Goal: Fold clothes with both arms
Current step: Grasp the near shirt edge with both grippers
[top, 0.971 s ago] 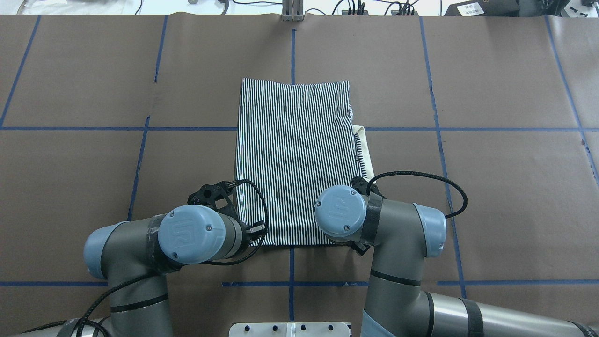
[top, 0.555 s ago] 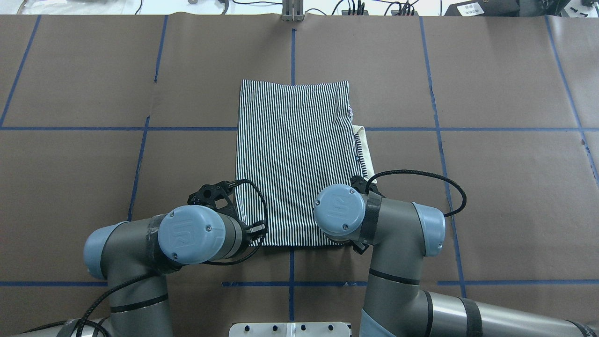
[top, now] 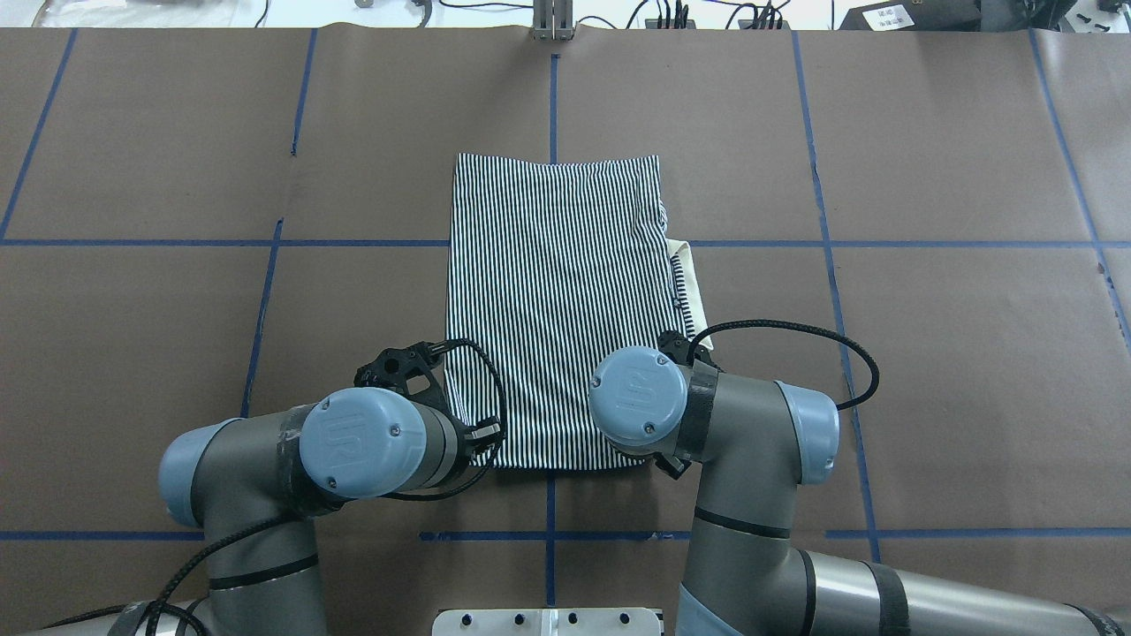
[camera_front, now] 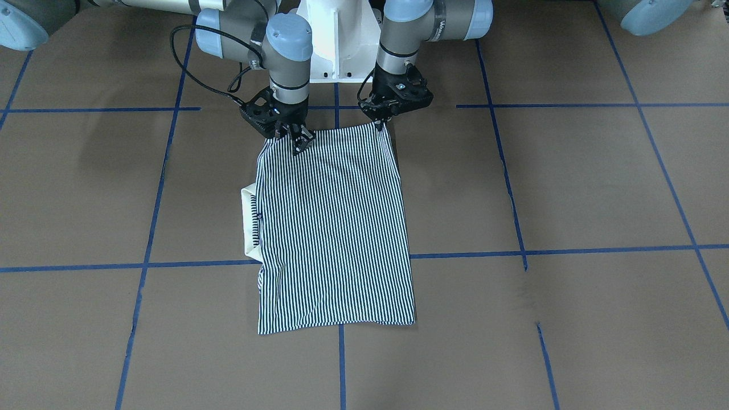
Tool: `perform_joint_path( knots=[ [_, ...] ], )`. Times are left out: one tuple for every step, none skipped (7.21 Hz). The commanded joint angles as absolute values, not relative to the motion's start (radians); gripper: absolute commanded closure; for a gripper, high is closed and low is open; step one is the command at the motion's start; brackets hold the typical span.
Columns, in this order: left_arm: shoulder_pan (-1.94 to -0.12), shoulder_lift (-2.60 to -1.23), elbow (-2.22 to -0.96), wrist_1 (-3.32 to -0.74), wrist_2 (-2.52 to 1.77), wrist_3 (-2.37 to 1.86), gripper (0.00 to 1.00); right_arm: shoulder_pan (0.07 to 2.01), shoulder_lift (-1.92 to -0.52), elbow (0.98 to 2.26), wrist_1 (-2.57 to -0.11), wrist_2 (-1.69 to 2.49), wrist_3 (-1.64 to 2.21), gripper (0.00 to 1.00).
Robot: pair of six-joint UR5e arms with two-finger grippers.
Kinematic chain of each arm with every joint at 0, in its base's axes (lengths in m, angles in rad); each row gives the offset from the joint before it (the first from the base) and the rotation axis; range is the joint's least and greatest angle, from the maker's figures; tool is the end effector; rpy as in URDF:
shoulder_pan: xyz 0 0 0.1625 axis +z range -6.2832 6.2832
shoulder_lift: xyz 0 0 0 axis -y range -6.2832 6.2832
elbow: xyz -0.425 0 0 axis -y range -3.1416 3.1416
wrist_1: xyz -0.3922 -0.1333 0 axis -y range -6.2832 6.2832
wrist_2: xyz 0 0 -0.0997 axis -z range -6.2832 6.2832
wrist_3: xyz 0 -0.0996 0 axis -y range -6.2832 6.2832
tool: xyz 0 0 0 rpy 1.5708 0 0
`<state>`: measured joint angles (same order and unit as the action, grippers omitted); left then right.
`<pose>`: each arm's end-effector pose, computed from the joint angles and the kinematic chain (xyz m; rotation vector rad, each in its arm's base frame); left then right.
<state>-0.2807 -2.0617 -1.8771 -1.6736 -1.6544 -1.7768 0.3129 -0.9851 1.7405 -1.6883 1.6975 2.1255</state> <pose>0.5555 -0.2902 0.2403 -0.0446 0.9088 -0.4154 -0.5902 -0.3178 0.2678 -0.2039 -0.6349 0.7959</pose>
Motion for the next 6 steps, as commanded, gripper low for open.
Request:
perform_joint_path(
  knots=[
    [-0.279,-2.062,-1.876,-1.674,-1.655,-1.776,1.00,0.313,-0.983,1.744,-1.684,1.692,2.123,1.00],
    [-0.281,-2.063,-1.878,-1.674,-1.655,-1.776,1.00,0.313,-0.979,1.744,-1.686,1.693,2.120,1.00],
    [-0.279,-2.066,-1.879,-1.674,-1.655,-1.776,1.00,0.313,-0.977,1.746,-1.684,1.694,2.120,1.00],
    [-0.279,-2.069,-1.881,-1.674,-1.657,-1.778,1.00,0.313,-0.977,1.762,-1.684,1.694,2.118,1.00],
    [-0.279,-2.068,-1.913,-1.672,-1.658,-1.778,1.00,0.313,-0.979,1.785,-1.684,1.695,2.118,1.00],
    [-0.273,-2.057,-1.963,-1.669,-1.657,-1.779,1.00,0.311,-0.979,1.810,-1.684,1.701,2.117,1.00]
  ],
)
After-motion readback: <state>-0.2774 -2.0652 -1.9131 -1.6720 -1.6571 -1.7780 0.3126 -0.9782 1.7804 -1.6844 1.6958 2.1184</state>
